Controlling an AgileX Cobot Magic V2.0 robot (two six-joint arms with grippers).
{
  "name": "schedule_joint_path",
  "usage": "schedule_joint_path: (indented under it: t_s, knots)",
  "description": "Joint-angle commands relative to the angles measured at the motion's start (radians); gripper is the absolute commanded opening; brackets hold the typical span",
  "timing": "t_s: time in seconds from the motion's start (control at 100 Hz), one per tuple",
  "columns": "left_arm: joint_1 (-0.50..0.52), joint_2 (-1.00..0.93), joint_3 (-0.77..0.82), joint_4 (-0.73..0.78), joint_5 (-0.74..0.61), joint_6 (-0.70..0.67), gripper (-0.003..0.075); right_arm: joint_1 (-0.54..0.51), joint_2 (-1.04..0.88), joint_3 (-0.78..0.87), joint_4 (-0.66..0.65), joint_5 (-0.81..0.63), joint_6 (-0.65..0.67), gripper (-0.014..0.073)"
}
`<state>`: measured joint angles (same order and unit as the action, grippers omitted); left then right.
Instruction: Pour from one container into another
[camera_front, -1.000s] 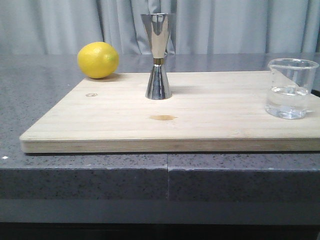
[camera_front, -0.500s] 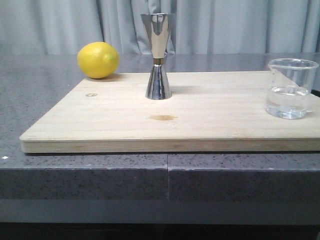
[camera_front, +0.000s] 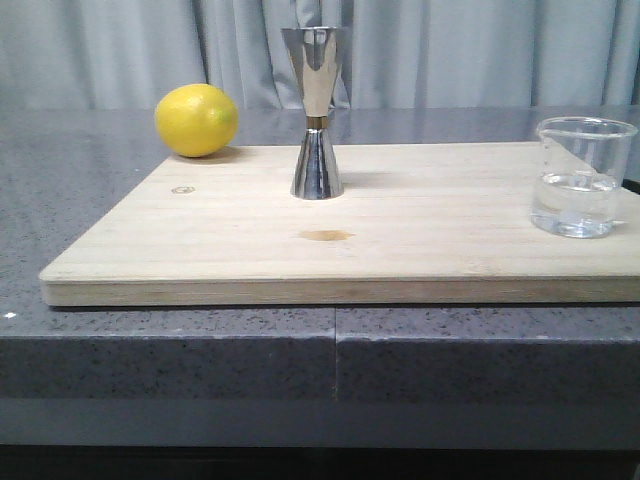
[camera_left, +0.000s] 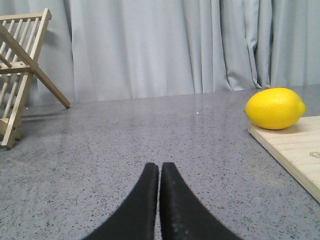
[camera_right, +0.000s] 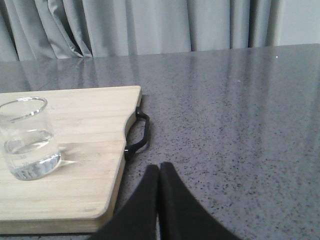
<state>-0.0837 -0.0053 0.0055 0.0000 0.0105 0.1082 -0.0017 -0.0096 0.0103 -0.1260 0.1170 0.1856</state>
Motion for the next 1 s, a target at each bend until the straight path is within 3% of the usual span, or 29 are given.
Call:
schedule_joint_path:
  t_s: [0.0, 0.84, 0.99]
  knots:
    - [-0.002, -0.024, 0.020, -0.008, -0.075, -0.002, -0.0021, -0.002, -0.021, 0.027, -0.001, -0.078, -0.012, -0.0067]
    - [-0.002, -0.024, 0.020, -0.008, -0.085, -0.002, -0.0021, -0.002, -0.021, 0.027, -0.001, -0.124, -0.012, -0.0067]
    - [-0.002, -0.024, 0.020, -0.014, -0.194, -0.004, -0.0021, -0.002, -0.021, 0.023, -0.001, -0.213, -0.012, -0.0067]
